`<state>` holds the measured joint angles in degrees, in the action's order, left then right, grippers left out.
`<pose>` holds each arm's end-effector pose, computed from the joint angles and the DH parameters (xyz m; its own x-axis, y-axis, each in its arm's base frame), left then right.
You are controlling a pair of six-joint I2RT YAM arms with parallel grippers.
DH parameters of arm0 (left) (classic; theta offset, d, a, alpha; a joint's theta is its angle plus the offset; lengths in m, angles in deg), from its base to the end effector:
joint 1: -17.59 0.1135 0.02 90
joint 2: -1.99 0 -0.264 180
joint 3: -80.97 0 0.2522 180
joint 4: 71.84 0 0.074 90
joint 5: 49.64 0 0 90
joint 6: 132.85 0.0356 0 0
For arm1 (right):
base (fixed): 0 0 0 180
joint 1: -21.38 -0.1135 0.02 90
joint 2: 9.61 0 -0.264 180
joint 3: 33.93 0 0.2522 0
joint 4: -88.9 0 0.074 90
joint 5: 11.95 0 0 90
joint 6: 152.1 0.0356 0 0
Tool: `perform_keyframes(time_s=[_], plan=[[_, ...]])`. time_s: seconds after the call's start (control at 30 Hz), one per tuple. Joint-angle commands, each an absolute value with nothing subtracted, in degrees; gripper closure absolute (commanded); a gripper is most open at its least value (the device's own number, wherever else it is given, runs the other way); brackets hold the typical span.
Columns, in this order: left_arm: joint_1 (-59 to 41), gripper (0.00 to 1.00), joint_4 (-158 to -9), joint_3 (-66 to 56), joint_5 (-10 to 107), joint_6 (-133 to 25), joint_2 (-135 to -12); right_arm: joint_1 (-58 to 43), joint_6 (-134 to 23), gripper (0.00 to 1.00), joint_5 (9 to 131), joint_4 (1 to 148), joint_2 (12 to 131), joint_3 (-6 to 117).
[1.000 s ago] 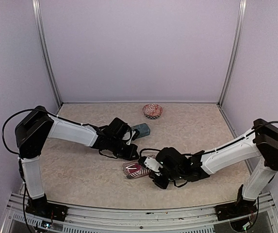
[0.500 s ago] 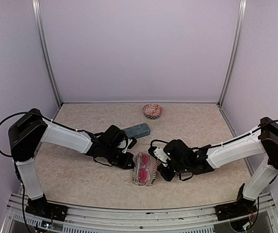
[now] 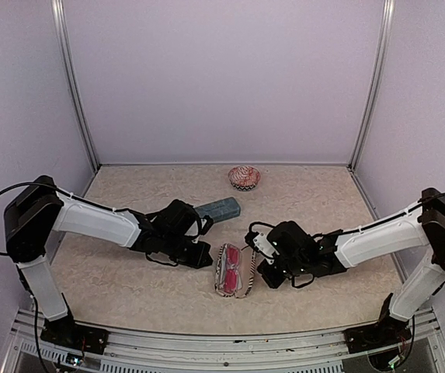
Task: Organize the sunglasses
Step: Close the case with sunglasses at the center of the board.
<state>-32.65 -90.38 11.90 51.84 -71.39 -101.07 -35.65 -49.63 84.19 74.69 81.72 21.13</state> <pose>0.2216 -0.2774 0.1433 -0.8429 0.2810 -0.4590 0.4873 0.7603 -0.4294 0.1660 0.2488 0.1438 -0.5820 -0.5027 -0.6392 -0.6877 0.7238 0.0568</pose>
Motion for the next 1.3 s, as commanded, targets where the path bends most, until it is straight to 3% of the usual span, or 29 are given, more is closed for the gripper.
perform_keyframes(time_s=[0.0, 0.43, 1.27], plan=[[-32.9, 1.0, -92.2, 12.0, 47.4, -73.4, -100.2, -34.1, -45.2, 1.0, 82.3, 73.8, 81.2, 20.4], [-35.0, 1.0, -90.8, 7.5, 52.2, -73.7, -106.1, -33.8, -36.2, 1.0, 73.5, 75.4, 85.7, 22.8], [-41.5, 1.0, -95.7, -3.8, 49.5, -76.4, -108.4, -38.2, -28.8, 1.0, 79.2, 71.0, 89.0, 34.6]])
